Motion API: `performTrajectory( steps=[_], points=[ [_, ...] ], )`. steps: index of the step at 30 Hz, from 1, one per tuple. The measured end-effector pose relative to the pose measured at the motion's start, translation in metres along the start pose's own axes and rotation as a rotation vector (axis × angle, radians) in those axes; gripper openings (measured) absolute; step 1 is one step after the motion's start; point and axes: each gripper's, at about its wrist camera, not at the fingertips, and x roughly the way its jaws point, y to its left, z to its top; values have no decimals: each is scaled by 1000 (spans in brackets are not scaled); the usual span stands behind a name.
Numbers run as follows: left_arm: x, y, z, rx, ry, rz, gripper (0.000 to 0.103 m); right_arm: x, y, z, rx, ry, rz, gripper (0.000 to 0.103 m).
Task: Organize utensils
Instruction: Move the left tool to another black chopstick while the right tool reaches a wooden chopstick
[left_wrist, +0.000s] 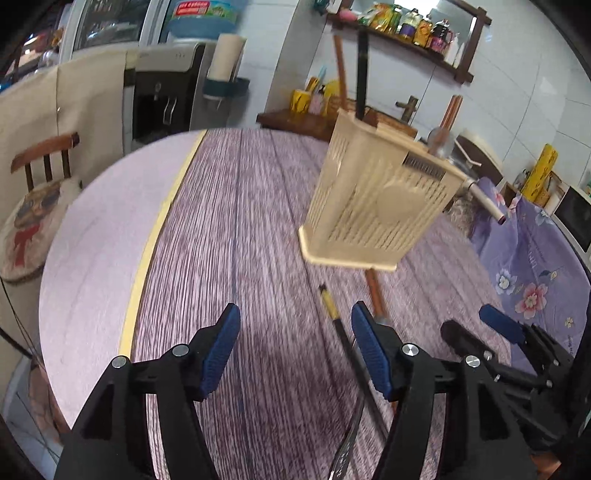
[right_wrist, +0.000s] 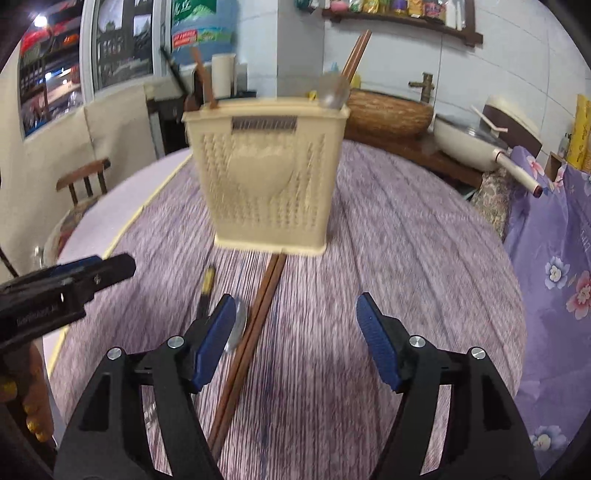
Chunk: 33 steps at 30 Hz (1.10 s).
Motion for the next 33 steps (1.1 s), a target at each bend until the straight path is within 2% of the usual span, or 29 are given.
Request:
performTrajectory(
  steps=[8,17,20,23,25,27,30,33],
  points=[
    [-4,6,-28,-4,12,49,62,11,7,-42,10,111,-1,68],
    [-3,3,-38,3,33,43,62,17,9,-49,21,160,-6,67],
    [-3,3,-39,2,33,41,62,17,10,-49,39,179,17,67],
    [-2,3,-40,3,35,43,62,15,7,-49,34,180,-12,67],
    [-3,4,-40,4,36,44,62,14,-1,-48,43,187,-68,61],
    [-2,4,-39,2,36,45,62,12,-14,-49,86,176,-85,60],
    [-1,2,-38,4,37,44,62,9,-27,-49,170,180,10,60],
    [0,-1,-38,6,36,39,62,8,-20,-48,154,173,28,60]
  ],
)
